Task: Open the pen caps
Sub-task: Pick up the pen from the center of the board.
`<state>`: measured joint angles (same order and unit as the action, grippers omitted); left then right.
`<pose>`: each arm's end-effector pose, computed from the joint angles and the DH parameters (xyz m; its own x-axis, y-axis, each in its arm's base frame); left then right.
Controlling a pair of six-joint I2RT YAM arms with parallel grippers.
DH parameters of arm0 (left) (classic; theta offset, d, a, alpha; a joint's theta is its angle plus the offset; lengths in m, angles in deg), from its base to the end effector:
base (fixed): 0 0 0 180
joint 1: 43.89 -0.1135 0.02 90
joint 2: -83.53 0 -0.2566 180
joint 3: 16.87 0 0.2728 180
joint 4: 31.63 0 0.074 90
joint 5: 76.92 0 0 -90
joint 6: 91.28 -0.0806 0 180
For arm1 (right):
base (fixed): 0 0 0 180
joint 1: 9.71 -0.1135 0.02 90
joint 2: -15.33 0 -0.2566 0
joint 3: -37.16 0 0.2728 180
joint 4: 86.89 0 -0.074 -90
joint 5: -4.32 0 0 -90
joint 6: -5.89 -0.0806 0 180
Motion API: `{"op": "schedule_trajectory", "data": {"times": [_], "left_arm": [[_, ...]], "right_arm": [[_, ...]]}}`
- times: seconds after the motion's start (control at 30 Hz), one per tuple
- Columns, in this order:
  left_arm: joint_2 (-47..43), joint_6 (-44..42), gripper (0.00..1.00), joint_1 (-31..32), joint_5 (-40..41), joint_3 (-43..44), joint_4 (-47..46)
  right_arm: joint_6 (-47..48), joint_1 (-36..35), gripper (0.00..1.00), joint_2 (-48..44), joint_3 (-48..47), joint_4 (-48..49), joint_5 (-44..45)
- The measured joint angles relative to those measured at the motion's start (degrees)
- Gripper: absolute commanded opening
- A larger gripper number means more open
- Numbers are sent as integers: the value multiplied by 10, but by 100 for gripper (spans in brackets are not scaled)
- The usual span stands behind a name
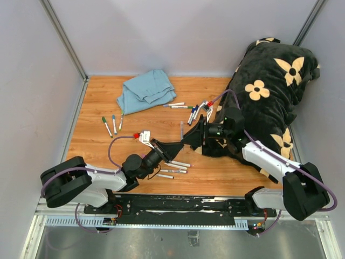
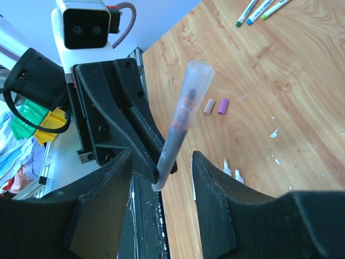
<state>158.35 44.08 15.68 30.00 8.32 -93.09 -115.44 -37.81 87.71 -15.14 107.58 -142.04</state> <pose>0.1607 -0.2273 0.1843 -0.4113 -0.6438 -0.6453 0.5521 0.3873 -0.7383 0.2477 0.2083 0.2528 -0.5894 0.0118 -0.8078 -0.8024 0.1080 0.5870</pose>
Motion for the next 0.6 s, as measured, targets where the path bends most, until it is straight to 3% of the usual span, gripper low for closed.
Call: {"op": "schedule_trajectory", "data": {"times": [0.2, 0.5, 0.6], "left_arm": [[20, 2, 0, 3, 0, 7, -9], [49, 7, 2, 8, 0, 14, -22], [50, 7, 21, 9, -1, 14, -25]], "right_arm": [[-1, 0, 42, 12, -1, -2, 5], [-9, 0, 9, 33, -3, -5, -2], [-11, 0, 2, 33, -4, -5, -9]]}}
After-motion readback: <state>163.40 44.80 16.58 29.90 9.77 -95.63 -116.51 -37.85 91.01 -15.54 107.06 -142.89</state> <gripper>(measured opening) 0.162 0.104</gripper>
